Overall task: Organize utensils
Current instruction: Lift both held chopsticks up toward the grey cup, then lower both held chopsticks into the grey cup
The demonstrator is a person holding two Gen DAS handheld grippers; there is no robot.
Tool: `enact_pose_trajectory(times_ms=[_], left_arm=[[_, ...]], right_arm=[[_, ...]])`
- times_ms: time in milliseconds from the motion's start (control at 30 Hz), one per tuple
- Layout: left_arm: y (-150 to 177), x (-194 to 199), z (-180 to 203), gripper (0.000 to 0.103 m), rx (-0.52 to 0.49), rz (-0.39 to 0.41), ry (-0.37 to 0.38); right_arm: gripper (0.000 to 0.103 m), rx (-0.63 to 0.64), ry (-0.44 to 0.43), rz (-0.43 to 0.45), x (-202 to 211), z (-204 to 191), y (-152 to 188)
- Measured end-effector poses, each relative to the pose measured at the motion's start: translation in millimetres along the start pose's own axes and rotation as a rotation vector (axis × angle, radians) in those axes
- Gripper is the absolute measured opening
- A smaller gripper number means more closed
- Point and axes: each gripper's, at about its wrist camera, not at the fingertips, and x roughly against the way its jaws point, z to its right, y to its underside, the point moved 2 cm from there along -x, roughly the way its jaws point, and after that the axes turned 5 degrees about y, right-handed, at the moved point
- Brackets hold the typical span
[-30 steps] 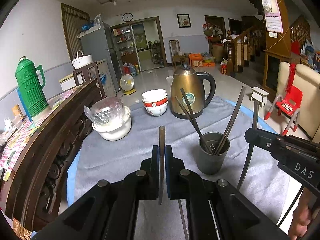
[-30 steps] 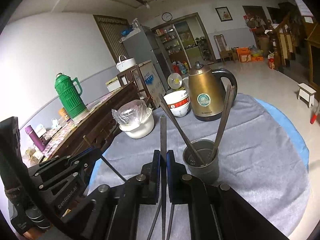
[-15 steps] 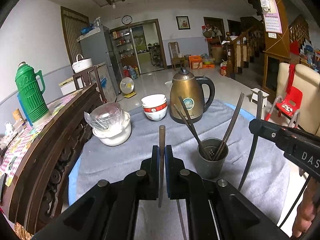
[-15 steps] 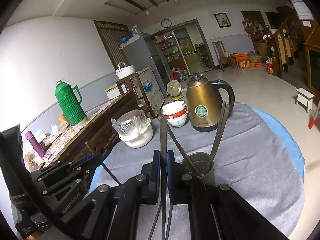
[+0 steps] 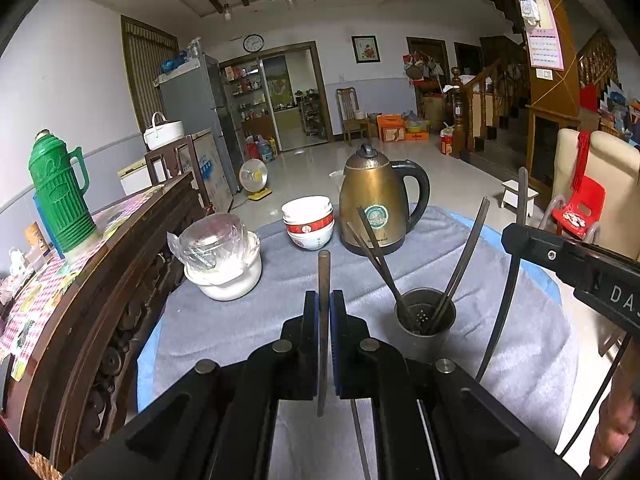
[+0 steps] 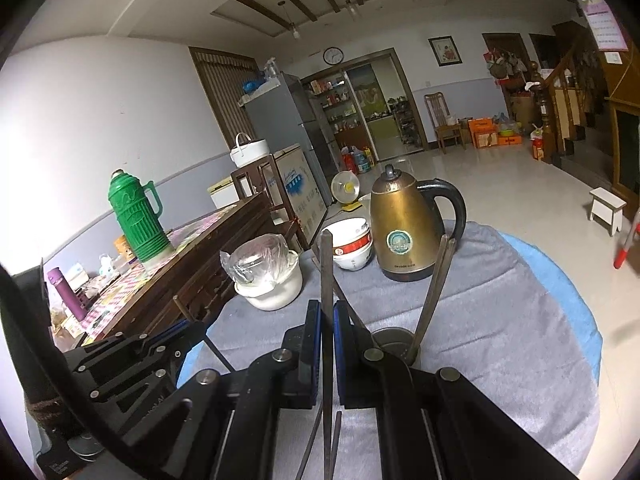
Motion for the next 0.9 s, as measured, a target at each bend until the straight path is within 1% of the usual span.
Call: enact_pose_trajectory(times_ms=[333,467,600,733,833,900], left_arm=[[-7.7,-0.7,0.9,0.005,-0.005,0.008,0.005],[-18.2,-4.0,-1.8,0.005,0.016,0.003,0.053],[-33.5,-6.1,-5.9,0.005,0.038,0.016,0.097],[-51.4,-8.0,-8.2,0.005,0.057,0.033,0.132],[-64.6,-10.5,-8.9,0.005,0.073,0.044,0.146],[-73.0,-10.4,-8.1,0.005,0.084,0.067,0.161]], right_arm=[[0.007,0.004,0.005,0.011,-1.3,1.7,-8.1],[0.007,0.012,0.021,0.019,-4.8,5.3,-14.4],[0.007,0.012,0.04,0.042,-8.0,13.0,-25.4],[0.007,0.013,0.065,0.087,-8.6,21.0,-36.5],[0.007,-0.011,0.067,0.121,-10.5,28.2,-45.6],[0.007,-0.027,0.072,0.147,-11.7,32.2,-51.6]])
